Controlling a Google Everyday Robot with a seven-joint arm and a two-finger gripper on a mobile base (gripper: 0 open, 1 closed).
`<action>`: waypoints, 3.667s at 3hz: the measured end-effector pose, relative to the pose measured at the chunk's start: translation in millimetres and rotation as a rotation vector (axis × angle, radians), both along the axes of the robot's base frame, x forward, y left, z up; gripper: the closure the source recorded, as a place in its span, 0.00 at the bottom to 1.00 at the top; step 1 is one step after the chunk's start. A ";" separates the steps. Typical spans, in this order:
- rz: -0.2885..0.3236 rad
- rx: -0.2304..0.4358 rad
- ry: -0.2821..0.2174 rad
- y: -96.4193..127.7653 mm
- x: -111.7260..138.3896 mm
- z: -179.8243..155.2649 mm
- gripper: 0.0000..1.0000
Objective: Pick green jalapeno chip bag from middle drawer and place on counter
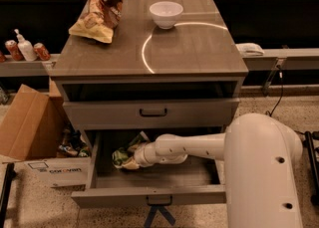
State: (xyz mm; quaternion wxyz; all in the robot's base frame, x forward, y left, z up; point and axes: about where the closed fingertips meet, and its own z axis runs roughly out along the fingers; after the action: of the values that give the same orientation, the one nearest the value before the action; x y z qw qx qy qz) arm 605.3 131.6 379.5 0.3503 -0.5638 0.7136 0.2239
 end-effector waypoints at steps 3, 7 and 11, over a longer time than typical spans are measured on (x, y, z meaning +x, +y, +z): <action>0.024 0.196 -0.094 -43.0 -16.8 77.5 1.00; 0.103 0.237 -0.167 -44.0 -98.2 135.4 1.00; 0.051 0.257 -0.349 -93.8 -143.3 227.4 1.00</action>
Offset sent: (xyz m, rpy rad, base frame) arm -0.0110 -0.0413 0.0835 0.2301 -0.1023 0.0103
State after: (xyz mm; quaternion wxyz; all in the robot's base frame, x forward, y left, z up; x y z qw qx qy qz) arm 462.0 37.7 606.9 0.5319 -0.5627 0.5930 0.2209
